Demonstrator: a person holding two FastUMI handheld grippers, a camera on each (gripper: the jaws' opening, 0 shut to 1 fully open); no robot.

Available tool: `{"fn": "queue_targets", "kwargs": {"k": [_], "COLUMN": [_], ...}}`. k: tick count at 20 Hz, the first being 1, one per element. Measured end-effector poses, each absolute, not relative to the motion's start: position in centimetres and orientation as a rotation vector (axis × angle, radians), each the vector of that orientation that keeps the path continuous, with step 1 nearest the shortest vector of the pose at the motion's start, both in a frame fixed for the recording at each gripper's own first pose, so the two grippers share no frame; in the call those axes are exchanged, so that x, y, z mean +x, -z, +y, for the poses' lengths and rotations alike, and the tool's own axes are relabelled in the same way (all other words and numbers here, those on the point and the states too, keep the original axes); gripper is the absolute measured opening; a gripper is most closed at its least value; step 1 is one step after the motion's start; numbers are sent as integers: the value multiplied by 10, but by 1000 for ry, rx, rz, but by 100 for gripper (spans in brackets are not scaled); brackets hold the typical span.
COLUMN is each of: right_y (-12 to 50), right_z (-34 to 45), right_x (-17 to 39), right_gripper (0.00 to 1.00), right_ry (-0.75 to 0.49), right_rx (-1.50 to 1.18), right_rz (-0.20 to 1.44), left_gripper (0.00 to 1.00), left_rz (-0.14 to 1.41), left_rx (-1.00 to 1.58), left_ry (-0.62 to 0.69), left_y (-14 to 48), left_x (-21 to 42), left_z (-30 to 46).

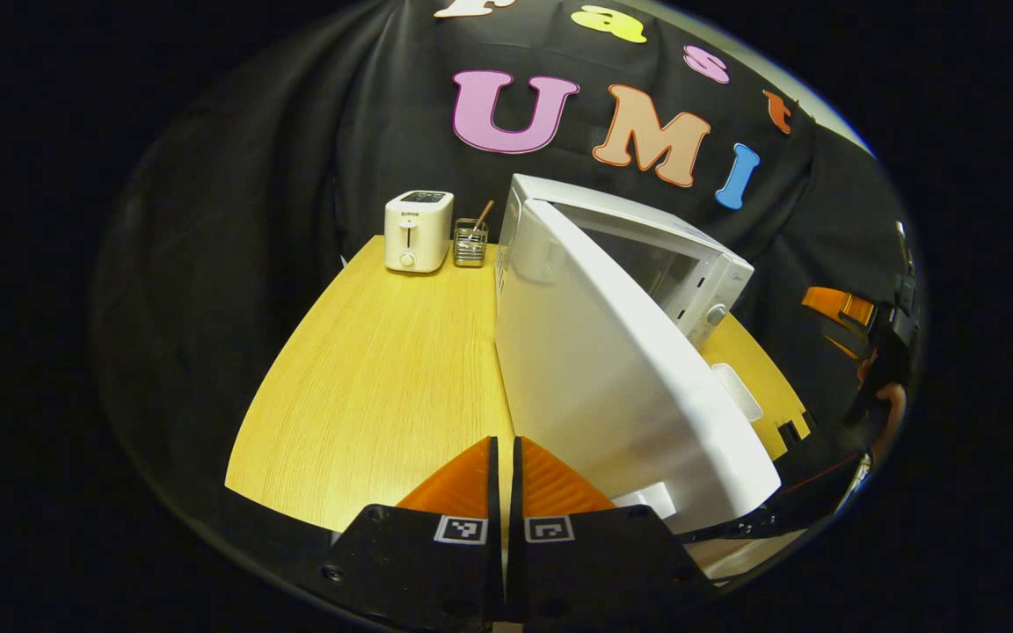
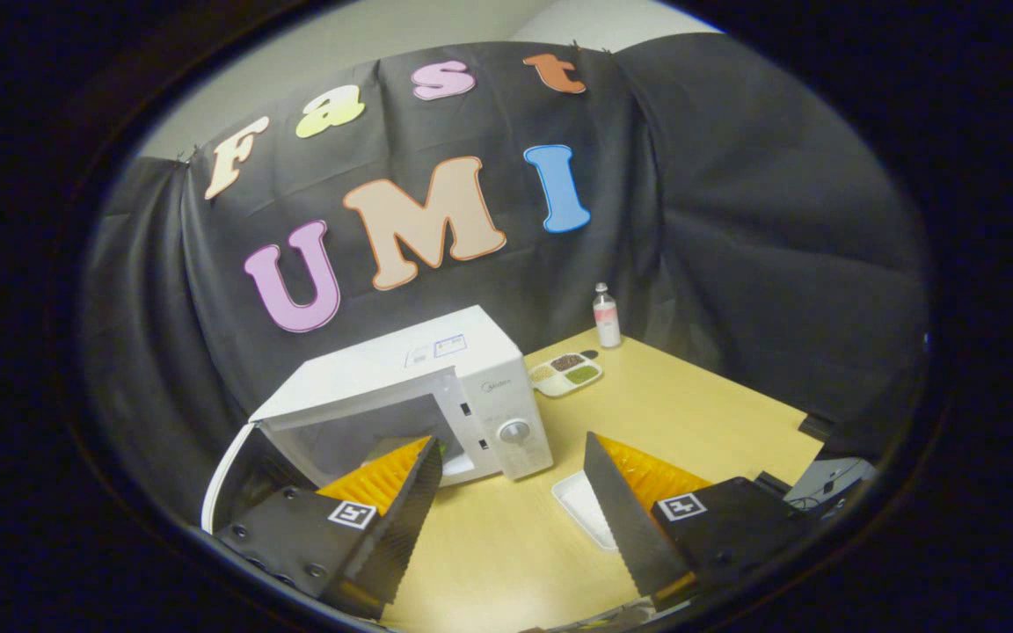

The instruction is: Open the microwave oven with the left hand, put the food in, and close the microwave oven.

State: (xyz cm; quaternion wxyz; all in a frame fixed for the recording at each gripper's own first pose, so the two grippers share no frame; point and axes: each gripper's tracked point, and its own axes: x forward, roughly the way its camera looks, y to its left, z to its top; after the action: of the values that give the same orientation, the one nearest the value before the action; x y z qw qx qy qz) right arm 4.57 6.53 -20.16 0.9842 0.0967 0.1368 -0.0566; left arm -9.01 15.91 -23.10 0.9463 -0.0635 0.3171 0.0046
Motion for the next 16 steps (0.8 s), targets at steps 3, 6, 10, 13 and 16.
{"fn": "queue_targets", "kwargs": {"k": [3,6,10,13,16], "right_y": [203,202,203,201,199], "right_z": [62,62,57,40,22], "right_x": [49,53,59,63,69], "right_gripper": [91,91,92,91,91], "right_ry": [110,94,67,69,74], "right_rx": [206,205,214,209,204], "right_rz": [282,291,314,326,332], "left_gripper": [1,1,1,1,2], "left_rz": [648,647,649,655,656], "left_rx": [-148,-172,-171,-161,-170], "left_ry": [1,27,80,95,107], "left_y": [229,226,225,224,225], "left_x": [-89,-82,-62,-52,-40], "left_z": [146,121,84,65,45]}}
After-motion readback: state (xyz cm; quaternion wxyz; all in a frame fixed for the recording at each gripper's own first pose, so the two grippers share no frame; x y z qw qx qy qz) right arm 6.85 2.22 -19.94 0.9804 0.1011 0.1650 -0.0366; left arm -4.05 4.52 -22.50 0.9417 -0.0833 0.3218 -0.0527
